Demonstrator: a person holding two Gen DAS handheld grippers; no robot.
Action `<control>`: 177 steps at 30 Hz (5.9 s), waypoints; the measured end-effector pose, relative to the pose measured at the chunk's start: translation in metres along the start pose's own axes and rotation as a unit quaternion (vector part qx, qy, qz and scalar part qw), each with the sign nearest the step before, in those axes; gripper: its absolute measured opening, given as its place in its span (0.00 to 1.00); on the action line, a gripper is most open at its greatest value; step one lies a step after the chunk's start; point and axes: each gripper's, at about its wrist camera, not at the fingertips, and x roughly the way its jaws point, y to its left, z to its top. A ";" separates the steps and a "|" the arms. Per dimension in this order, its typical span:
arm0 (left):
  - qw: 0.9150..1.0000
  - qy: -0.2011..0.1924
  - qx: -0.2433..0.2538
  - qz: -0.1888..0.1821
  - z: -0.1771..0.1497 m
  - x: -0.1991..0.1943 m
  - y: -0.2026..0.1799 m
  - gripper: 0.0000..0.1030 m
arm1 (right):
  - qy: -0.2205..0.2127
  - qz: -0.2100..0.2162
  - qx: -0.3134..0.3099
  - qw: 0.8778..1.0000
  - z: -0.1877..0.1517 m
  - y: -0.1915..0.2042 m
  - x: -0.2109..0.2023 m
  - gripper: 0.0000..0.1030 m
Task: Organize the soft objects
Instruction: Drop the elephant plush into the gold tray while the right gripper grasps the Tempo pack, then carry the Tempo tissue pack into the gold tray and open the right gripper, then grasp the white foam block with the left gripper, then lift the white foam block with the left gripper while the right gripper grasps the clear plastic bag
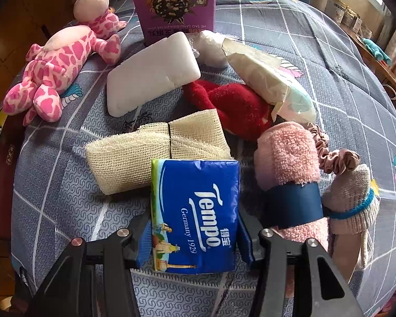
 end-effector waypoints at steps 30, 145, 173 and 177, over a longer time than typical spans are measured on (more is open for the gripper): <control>0.989 -0.062 0.117 0.067 -0.031 -0.012 -0.059 0.82 | -0.021 -0.027 -0.016 0.999 -0.018 0.029 -0.002 0.51; 0.912 -0.049 0.406 -0.021 -0.058 0.015 -0.257 1.00 | -0.193 0.014 0.255 0.947 -0.016 -0.095 -0.104 0.57; 0.827 0.058 0.556 -0.066 -0.084 0.177 -0.377 0.83 | -0.145 -0.063 0.130 0.979 -0.006 -0.053 -0.088 0.57; 0.820 0.068 0.564 -0.068 -0.090 0.185 -0.376 0.73 | -0.149 -0.070 0.110 0.980 -0.006 -0.045 -0.089 0.57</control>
